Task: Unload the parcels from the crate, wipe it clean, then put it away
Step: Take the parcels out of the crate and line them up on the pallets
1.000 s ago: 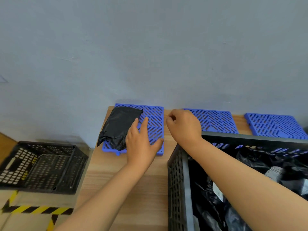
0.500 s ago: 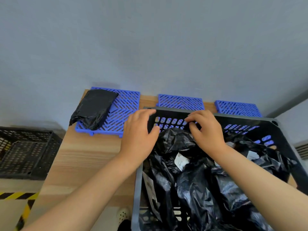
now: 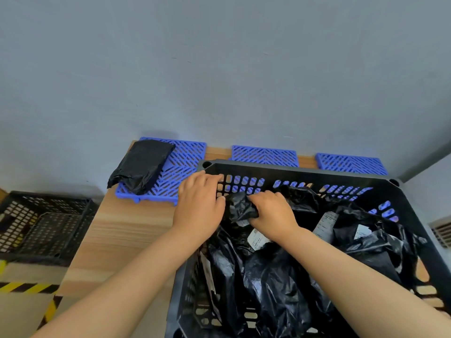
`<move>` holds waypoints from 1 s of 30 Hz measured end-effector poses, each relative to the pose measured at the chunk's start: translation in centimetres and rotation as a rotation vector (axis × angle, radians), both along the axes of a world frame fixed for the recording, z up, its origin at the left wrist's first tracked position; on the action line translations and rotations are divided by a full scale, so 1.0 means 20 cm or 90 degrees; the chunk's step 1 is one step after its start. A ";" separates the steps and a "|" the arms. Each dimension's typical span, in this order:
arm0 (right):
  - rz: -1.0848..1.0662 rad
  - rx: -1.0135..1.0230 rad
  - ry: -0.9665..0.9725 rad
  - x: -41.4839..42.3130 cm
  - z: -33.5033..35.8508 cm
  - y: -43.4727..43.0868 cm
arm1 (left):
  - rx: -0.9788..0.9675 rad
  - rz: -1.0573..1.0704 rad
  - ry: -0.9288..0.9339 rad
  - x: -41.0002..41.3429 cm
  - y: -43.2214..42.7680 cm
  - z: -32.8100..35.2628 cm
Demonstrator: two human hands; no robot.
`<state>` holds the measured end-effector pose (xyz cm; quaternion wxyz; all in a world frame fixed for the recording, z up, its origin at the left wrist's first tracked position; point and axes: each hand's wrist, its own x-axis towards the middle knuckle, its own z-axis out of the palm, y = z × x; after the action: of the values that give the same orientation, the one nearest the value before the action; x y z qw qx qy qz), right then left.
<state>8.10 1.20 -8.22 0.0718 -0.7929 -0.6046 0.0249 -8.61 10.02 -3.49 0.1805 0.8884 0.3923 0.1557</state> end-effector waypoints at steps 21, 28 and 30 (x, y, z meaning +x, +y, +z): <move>-0.291 0.193 0.815 0.29 0.47 -0.20 | -0.033 0.001 -0.069 0.00 -0.04 0.02; -0.232 0.179 0.809 0.26 0.51 -0.21 | -0.113 -0.048 -0.034 0.13 -0.09 0.14; -0.211 0.176 0.816 0.25 0.52 -0.21 | -0.174 -0.061 -0.047 0.18 -0.08 0.16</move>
<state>13.12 -2.99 2.16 0.5200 -0.6873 -0.3104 0.4010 -4.97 8.47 -0.36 0.3209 0.8671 0.3600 0.1245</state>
